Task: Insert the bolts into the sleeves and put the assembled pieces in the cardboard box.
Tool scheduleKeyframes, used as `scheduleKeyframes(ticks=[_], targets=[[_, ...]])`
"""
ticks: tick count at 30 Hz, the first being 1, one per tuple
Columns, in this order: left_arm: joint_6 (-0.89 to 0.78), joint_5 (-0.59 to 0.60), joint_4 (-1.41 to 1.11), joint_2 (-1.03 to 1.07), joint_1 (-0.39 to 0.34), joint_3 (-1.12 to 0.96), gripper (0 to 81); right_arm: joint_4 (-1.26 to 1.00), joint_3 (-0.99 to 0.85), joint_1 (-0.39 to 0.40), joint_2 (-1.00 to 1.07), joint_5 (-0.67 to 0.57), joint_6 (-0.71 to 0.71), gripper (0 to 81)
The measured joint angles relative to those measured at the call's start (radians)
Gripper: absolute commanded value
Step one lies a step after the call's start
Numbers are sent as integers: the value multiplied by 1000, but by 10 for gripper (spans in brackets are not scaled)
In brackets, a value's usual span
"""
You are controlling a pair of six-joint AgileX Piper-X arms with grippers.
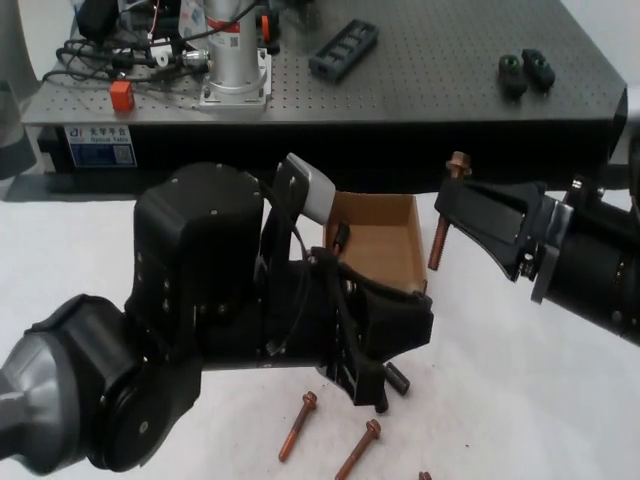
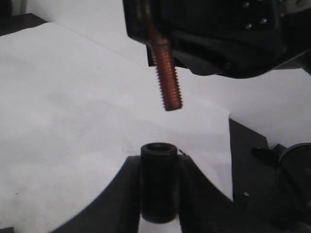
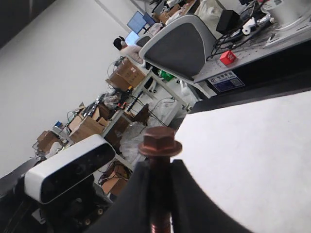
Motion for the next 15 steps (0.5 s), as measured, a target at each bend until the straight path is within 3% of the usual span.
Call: scheduleKeyframes(ticks=[15], targets=[[-48, 10, -74, 0, 0, 5, 7, 55, 1, 2, 0, -42, -30, 40]])
